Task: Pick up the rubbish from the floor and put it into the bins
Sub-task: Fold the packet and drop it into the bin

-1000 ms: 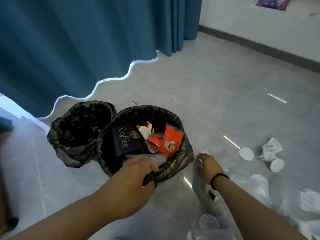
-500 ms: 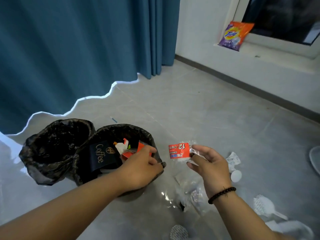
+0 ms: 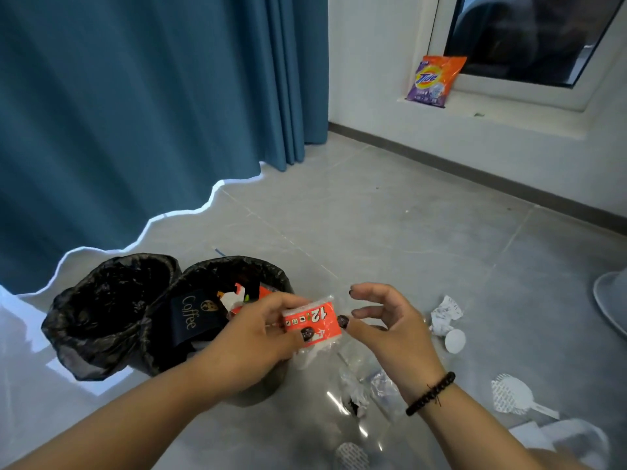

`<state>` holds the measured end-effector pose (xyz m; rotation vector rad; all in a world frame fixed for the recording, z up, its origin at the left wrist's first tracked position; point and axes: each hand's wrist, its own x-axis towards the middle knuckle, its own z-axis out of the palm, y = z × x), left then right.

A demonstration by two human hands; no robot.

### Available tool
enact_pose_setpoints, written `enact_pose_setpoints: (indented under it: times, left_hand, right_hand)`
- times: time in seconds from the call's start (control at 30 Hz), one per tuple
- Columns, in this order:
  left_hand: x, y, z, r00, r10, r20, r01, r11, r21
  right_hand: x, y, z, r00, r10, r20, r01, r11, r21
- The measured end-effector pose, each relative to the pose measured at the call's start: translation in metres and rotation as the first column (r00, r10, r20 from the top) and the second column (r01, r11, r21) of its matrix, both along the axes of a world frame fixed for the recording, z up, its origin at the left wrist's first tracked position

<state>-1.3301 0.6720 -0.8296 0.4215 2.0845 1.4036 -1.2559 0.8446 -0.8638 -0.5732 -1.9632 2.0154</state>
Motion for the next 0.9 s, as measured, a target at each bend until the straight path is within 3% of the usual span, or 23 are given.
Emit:
enact_pose_setpoints:
  times: [0.07,0.2,0.37,0.6,0.77,0.9]
  left_hand:
    - [0.005,-0.007,0.002,0.999,0.037,-0.005,-0.037,0.999,0.004]
    - [0.006,-0.012,0.007,0.994,0.084,-0.069,-0.09,0.993,-0.076]
    - [-0.038,-0.015,0.013,0.967,0.106,-0.233,-0.161,0.959,-0.232]
    - [-0.066,-0.054,-0.005,0.833,0.029,-0.553,-0.353,0.798,-0.489]
    - [-0.075,-0.069,-0.027,0.868,-0.043,-0.495,-0.307,0.737,-0.603]
    - [-0.078,-0.085,-0.041,0.901,-0.197,-0.388,-0.208,0.589,-0.781]
  right_hand:
    - [0.002,-0.003,0.0,0.999,0.03,0.029,-0.028,0.999,-0.044]
    - [0.001,-0.013,0.005,0.988,0.155,0.005,-0.147,0.942,-0.3]
    - [-0.006,-0.02,-0.002,0.985,0.158,0.067,-0.141,0.968,-0.205]
    - [-0.02,-0.035,-0.03,0.949,0.17,0.266,-0.163,0.986,-0.045]
    - [-0.033,-0.042,-0.04,0.931,0.189,0.311,-0.205,0.979,0.018]
    - [-0.039,-0.044,-0.043,0.93,0.191,0.315,-0.203,0.979,0.005]
